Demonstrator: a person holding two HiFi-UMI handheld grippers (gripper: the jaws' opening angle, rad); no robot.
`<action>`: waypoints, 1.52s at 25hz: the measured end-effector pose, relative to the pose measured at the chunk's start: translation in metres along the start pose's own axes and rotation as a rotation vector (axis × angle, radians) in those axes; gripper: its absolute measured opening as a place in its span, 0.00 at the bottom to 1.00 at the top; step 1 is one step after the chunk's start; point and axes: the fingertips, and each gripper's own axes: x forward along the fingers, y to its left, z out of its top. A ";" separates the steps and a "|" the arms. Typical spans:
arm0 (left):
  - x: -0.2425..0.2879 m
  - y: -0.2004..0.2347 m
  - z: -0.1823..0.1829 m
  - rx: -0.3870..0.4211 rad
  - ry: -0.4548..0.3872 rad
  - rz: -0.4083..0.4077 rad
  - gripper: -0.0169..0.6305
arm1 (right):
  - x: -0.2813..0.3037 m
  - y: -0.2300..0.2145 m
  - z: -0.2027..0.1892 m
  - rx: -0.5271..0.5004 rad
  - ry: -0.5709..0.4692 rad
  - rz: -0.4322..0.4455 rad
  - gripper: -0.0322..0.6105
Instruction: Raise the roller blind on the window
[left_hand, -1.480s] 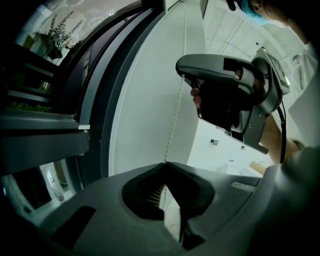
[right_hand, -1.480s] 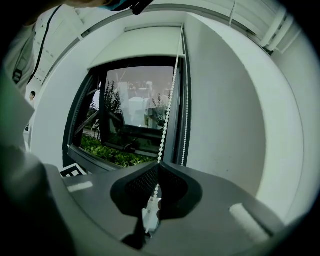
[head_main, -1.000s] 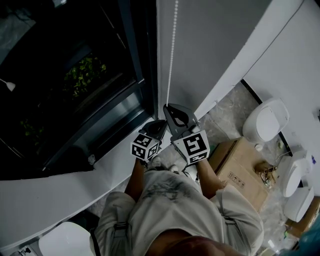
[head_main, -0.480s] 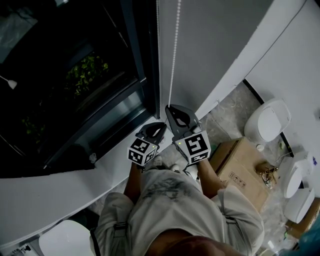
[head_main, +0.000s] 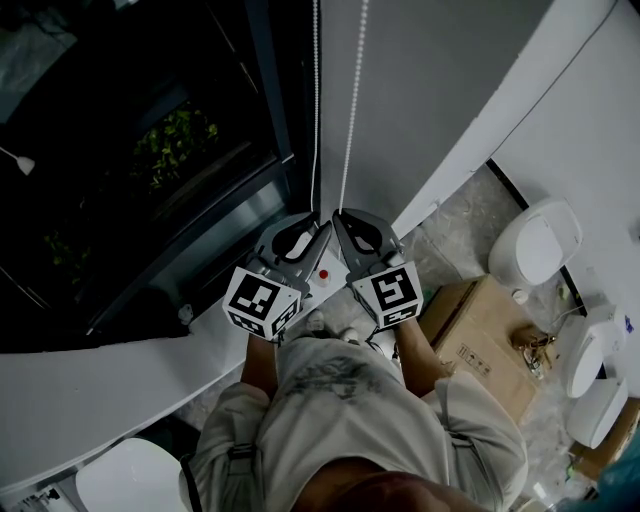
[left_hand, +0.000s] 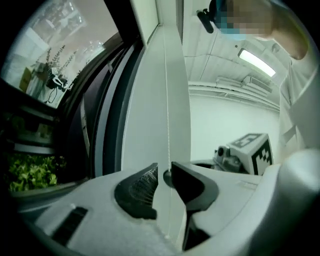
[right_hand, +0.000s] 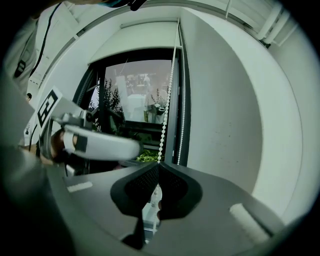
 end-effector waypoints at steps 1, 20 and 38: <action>0.001 -0.001 0.014 0.018 -0.022 -0.002 0.17 | 0.000 0.000 0.000 -0.001 0.000 0.000 0.07; 0.032 -0.013 0.130 0.180 -0.189 -0.014 0.05 | 0.000 0.009 0.001 -0.008 -0.003 0.008 0.07; 0.033 -0.002 0.084 0.117 -0.118 -0.013 0.05 | 0.012 0.015 -0.044 0.002 0.091 0.014 0.07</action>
